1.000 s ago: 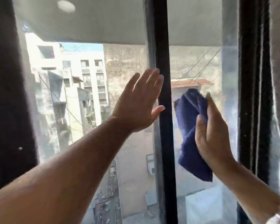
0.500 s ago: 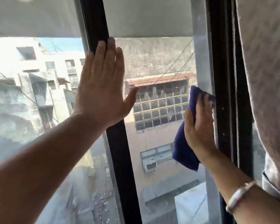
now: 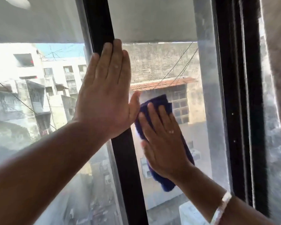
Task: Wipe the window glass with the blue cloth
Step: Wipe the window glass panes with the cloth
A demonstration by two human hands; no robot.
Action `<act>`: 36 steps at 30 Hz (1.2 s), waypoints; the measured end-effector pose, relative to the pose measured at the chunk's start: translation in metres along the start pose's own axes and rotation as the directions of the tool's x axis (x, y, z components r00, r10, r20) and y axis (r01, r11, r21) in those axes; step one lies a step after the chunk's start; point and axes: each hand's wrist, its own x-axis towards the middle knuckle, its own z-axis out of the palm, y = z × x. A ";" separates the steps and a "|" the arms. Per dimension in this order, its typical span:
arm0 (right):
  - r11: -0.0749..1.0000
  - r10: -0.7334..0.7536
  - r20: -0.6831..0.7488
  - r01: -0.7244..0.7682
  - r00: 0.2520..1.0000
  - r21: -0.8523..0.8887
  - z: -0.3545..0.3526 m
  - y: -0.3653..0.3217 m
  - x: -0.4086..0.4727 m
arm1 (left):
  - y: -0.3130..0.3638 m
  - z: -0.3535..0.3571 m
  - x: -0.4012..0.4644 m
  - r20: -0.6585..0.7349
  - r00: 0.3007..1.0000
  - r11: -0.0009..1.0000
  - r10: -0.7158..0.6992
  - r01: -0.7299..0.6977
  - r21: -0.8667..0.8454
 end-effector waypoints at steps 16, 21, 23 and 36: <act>0.998 -0.050 -0.018 0.051 0.999 0.028 0.009 0.007 -0.032 | -0.034 -0.007 0.004 0.117 0.986 0.986 0.122 -0.134 0.099; 0.961 0.183 -0.168 -0.140 0.969 0.240 0.006 0.036 -0.042 | -0.034 -0.009 0.003 0.105 0.988 0.989 0.115 -0.124 0.076; 0.976 0.096 -0.177 -0.058 0.980 0.212 0.013 0.010 -0.048 | -0.034 -0.009 0.002 0.101 0.988 0.991 0.115 -0.121 0.062; 0.947 -0.278 -0.096 0.289 0.956 0.138 0.013 0.016 -0.062 | -0.033 -0.011 0.000 0.100 0.988 0.992 0.116 -0.121 0.039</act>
